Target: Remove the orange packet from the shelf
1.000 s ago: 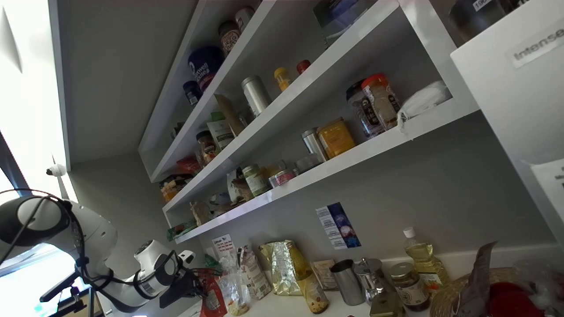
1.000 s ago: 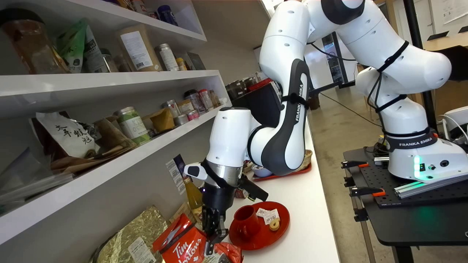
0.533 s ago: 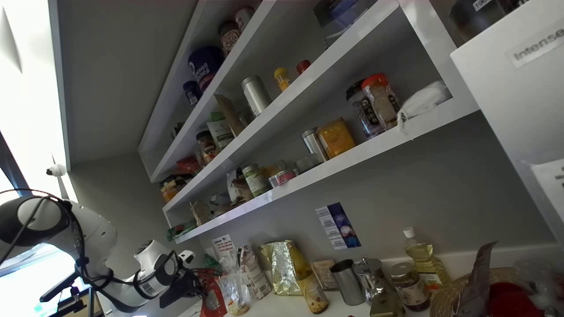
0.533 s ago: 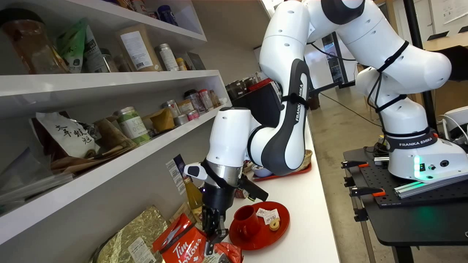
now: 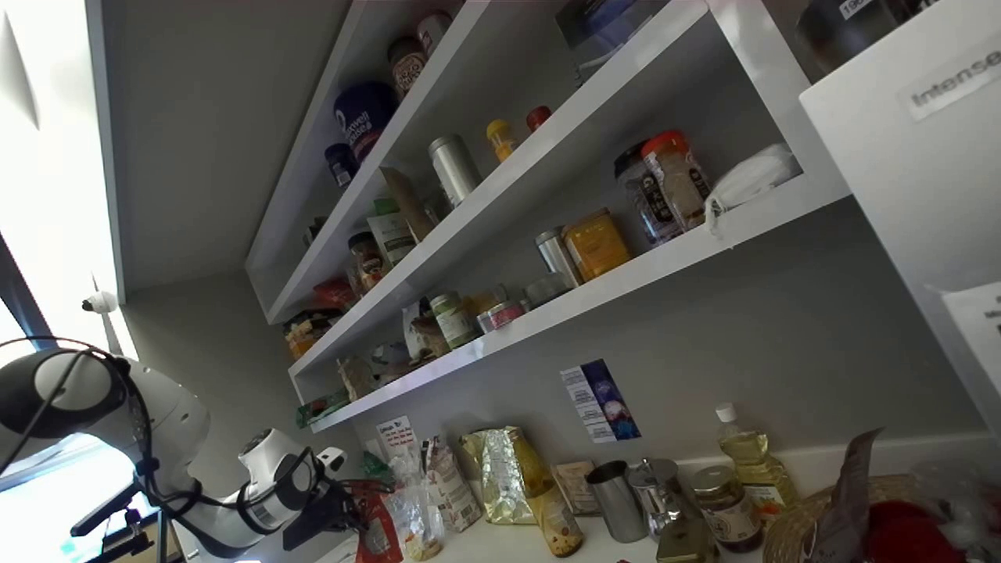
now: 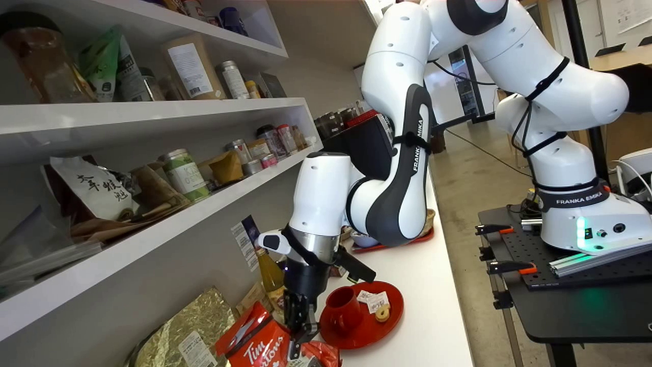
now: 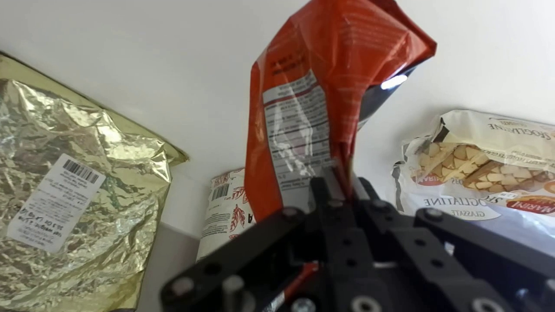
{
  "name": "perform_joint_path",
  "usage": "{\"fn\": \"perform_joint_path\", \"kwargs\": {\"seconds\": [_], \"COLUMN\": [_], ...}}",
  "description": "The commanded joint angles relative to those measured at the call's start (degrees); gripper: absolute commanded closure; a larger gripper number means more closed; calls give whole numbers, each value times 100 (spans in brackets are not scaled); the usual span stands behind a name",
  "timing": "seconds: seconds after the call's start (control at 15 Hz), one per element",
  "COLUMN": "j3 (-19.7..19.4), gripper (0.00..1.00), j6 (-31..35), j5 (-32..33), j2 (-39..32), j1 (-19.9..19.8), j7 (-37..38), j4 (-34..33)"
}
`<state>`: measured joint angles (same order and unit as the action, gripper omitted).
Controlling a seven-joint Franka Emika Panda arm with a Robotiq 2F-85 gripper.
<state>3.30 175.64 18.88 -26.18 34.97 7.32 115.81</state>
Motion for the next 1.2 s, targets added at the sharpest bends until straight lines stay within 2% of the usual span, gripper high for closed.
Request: {"fn": "perform_joint_path", "kwargs": {"seconds": [0.0,0.27,0.8,1.0,1.13], "j3": [-59,-316,-1852,-2164,-2235], "gripper": [99,99,99,99,99], "j6": [235,599,1588,1651,1565], "j5": [17,7,-396,-702,-874], "j2": [-348,-821,-1910,-2198,-2305], "j1": [118,399,1879,2228,2335], "j7": [77,268,804,906,933], "j4": [-287,-645,-1328,-1519,-1611]}}
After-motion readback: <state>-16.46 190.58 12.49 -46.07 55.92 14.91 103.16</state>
